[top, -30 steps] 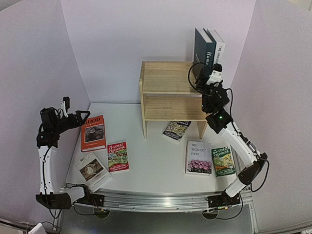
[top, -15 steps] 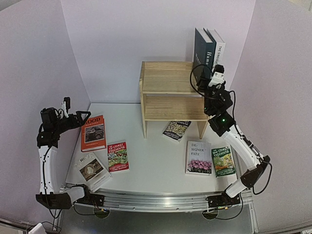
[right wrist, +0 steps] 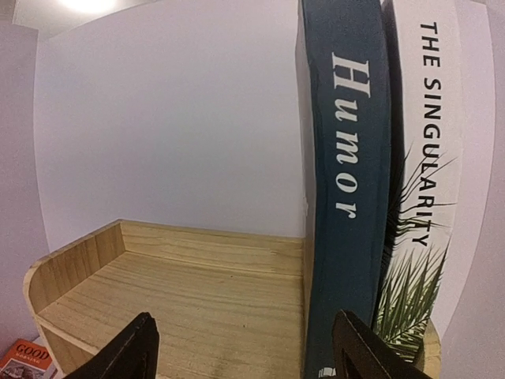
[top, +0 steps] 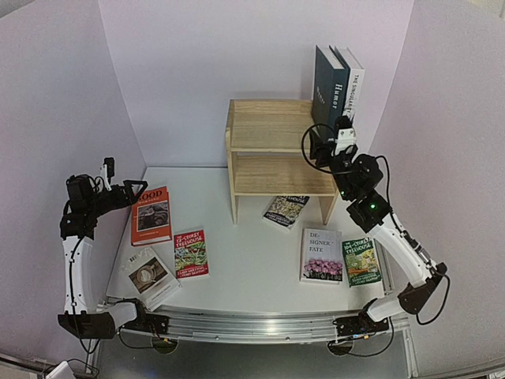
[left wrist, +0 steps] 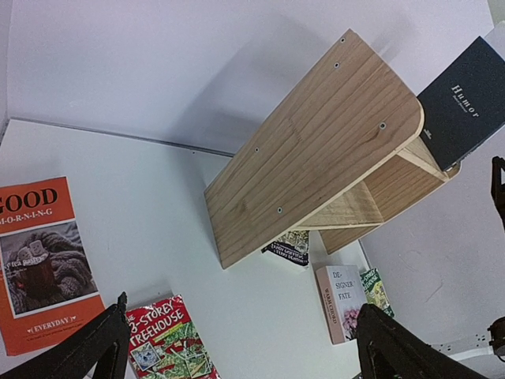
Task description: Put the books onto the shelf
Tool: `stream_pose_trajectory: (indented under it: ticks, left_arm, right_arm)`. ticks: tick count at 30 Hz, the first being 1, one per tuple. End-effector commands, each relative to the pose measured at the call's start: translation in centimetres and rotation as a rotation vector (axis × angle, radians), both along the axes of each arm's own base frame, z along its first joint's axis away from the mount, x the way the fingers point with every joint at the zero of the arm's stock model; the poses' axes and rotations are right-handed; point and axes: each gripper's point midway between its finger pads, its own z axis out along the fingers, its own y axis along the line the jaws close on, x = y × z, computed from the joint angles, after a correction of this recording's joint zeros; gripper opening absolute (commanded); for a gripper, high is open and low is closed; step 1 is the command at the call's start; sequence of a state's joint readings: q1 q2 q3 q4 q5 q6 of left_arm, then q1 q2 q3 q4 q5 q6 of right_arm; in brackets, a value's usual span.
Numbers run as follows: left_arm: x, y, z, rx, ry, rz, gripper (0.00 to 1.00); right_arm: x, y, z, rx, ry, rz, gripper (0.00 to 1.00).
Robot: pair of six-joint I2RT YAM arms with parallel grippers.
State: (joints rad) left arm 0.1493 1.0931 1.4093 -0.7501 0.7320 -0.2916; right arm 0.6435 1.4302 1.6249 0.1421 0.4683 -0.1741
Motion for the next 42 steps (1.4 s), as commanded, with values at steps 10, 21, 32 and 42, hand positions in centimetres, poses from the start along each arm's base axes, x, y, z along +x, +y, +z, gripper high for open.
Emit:
stream_pose_trajectory:
  ticks: [10, 21, 32, 42]
  left_arm:
    - [2.3, 3.2, -6.7, 0.26, 0.196, 0.054, 1.0]
    - [2.2, 3.6, -21.0, 0.823, 0.519, -0.32, 1.0]
    - [5.6, 3.0, -29.7, 1.559, 0.164, -0.529, 1.0]
    - [7.5, 3.2, -34.4, 1.634, 0.178, -0.556, 0.99]
  right_arm:
    - [-0.8, 3.6, 0.0, -0.02, 0.014, 0.234, 0.73]
    - [-2.2, 8.5, -6.8, -0.047, 0.234, 0.529, 0.74]
    - [-2.7, 10.7, -11.5, -0.002, 0.38, 0.622, 0.74]
    - [-2.8, 11.1, -13.6, 0.025, 0.441, 0.624, 0.73]
